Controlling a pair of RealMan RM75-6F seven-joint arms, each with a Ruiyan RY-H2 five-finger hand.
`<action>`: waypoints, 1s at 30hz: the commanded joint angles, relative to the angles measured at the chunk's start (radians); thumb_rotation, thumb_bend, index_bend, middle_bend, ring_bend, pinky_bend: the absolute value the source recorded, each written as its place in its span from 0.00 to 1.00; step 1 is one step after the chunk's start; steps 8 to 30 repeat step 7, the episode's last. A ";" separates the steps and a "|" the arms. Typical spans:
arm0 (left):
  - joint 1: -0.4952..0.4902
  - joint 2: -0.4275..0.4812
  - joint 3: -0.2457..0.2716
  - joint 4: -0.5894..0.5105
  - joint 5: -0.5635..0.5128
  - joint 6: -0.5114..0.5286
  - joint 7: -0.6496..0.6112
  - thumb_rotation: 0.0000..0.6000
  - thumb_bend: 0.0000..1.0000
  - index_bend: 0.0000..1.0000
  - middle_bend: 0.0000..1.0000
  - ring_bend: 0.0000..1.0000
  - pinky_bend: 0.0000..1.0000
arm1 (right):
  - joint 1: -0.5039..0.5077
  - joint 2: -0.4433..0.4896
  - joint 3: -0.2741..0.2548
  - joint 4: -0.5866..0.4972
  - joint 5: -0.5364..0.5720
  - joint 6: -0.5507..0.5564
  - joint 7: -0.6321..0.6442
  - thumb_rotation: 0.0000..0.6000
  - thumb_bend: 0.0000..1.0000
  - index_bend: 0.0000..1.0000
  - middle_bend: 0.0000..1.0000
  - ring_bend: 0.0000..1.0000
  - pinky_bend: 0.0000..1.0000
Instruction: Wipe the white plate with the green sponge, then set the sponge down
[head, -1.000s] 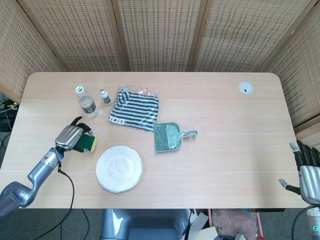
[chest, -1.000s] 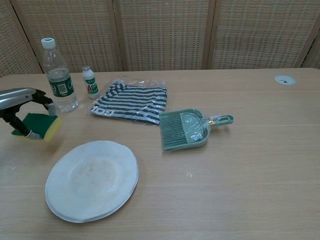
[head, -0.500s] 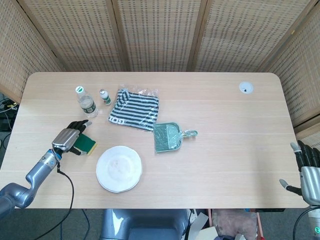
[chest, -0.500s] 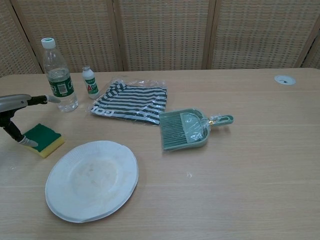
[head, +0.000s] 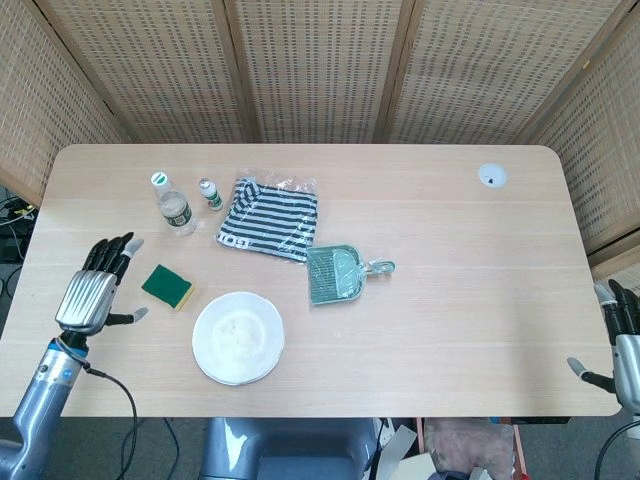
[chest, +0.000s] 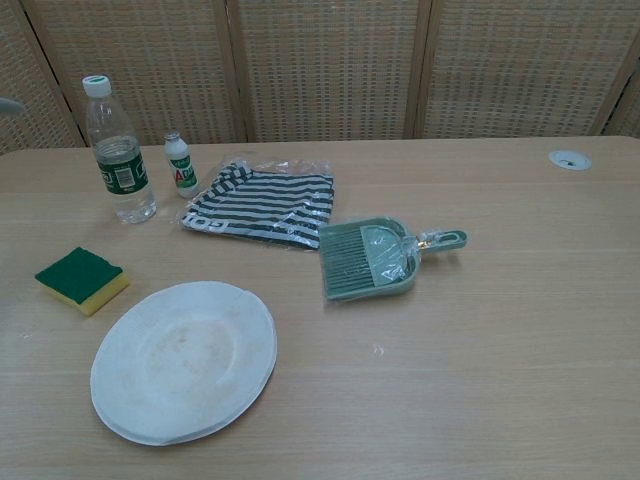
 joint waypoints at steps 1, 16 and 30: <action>0.115 0.036 -0.008 -0.126 -0.054 0.145 0.130 1.00 0.00 0.00 0.00 0.00 0.00 | -0.002 0.000 0.000 0.002 -0.001 0.003 0.004 1.00 0.00 0.00 0.00 0.00 0.00; 0.141 0.035 -0.005 -0.134 -0.021 0.168 0.131 1.00 0.00 0.00 0.00 0.00 0.00 | -0.006 0.002 0.003 0.007 0.000 0.009 0.011 1.00 0.00 0.00 0.00 0.00 0.00; 0.141 0.035 -0.005 -0.134 -0.021 0.168 0.131 1.00 0.00 0.00 0.00 0.00 0.00 | -0.006 0.002 0.003 0.007 0.000 0.009 0.011 1.00 0.00 0.00 0.00 0.00 0.00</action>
